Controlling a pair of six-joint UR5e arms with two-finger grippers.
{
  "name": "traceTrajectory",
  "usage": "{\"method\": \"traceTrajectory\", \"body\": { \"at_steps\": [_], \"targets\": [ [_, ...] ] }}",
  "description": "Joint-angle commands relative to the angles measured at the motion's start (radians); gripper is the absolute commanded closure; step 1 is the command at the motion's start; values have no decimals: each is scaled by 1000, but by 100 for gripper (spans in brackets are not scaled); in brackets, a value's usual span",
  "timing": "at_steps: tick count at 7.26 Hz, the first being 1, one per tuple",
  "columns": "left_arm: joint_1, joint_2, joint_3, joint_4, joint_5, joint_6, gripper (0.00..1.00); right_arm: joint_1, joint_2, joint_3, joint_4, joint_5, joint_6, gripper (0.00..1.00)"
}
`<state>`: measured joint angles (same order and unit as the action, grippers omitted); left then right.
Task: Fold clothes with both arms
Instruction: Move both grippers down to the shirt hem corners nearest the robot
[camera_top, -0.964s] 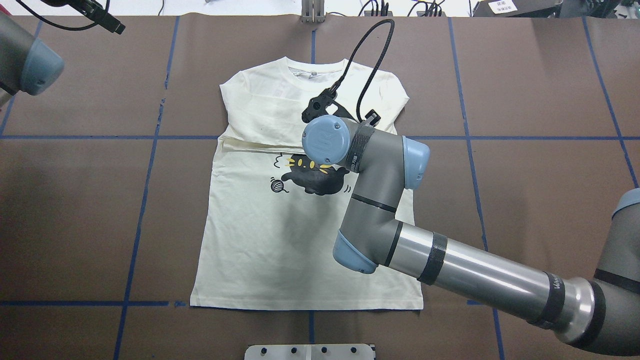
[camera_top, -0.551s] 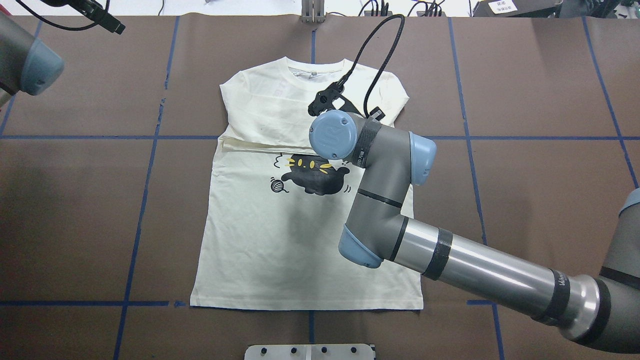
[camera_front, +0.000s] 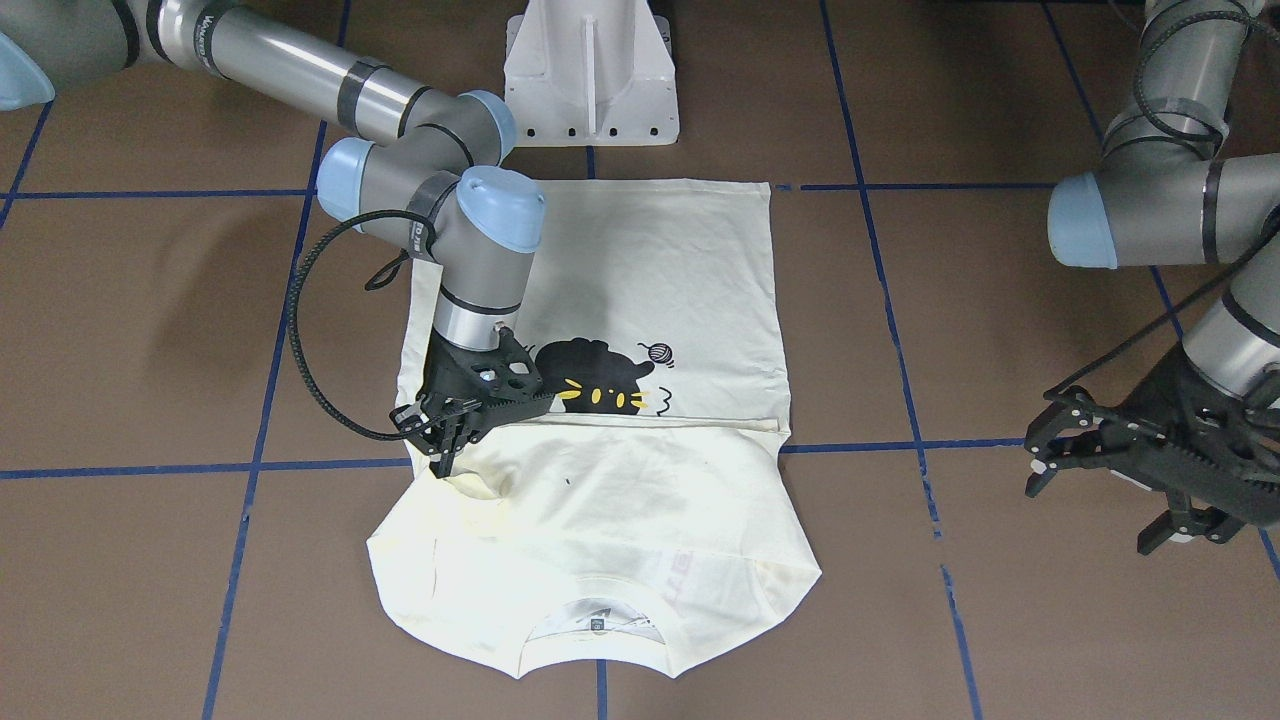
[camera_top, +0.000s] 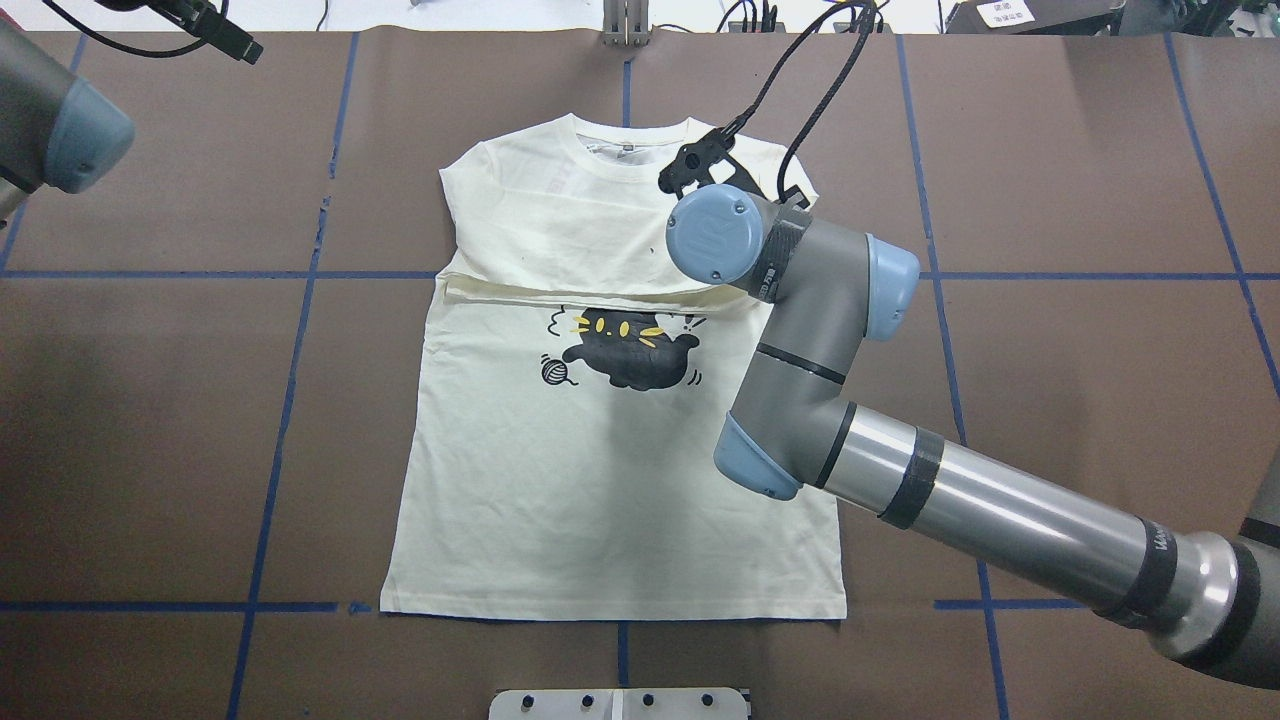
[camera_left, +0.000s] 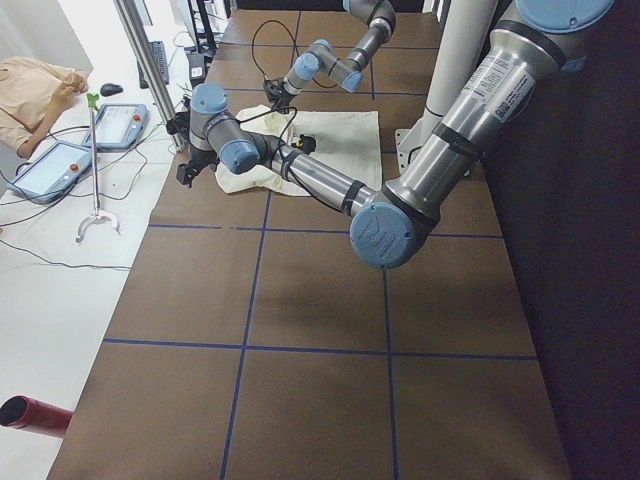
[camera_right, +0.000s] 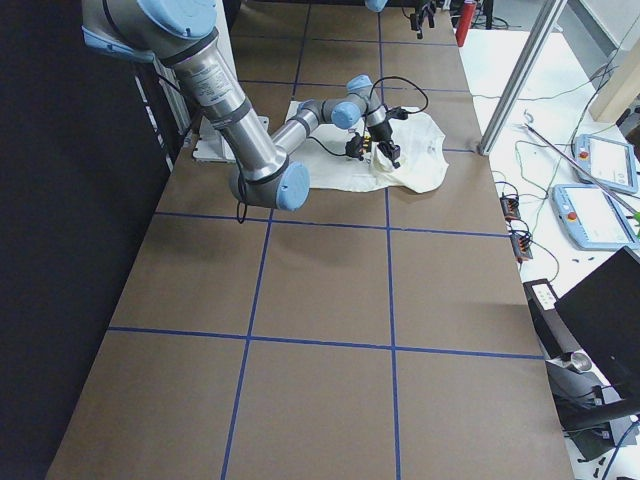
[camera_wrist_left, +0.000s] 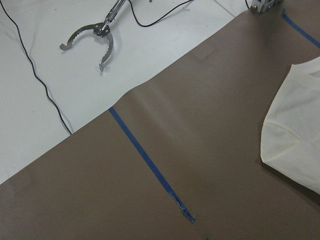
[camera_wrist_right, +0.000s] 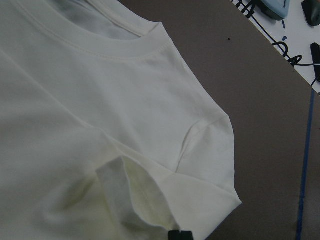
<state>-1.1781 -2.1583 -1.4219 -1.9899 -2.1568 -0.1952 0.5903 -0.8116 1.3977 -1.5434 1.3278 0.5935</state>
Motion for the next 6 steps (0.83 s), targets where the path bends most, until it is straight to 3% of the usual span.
{"method": "traceTrajectory", "body": {
  "at_steps": [1,2,3,4,6],
  "targets": [
    [6,0,-5,0,0,-10,0,16,-55,38,0,8,38,100],
    [6,0,-6,-1,0,-10,0,14,-60,32,0,10,43,40],
    [6,1,-6,-1,2,-10,0,13,-60,33,3,31,139,0],
    [6,2,-5,-15,2,-12,0,34,-49,40,5,118,185,0],
    [9,3,-31,-17,11,-71,0,126,-58,139,6,343,251,0]
  ]
}}
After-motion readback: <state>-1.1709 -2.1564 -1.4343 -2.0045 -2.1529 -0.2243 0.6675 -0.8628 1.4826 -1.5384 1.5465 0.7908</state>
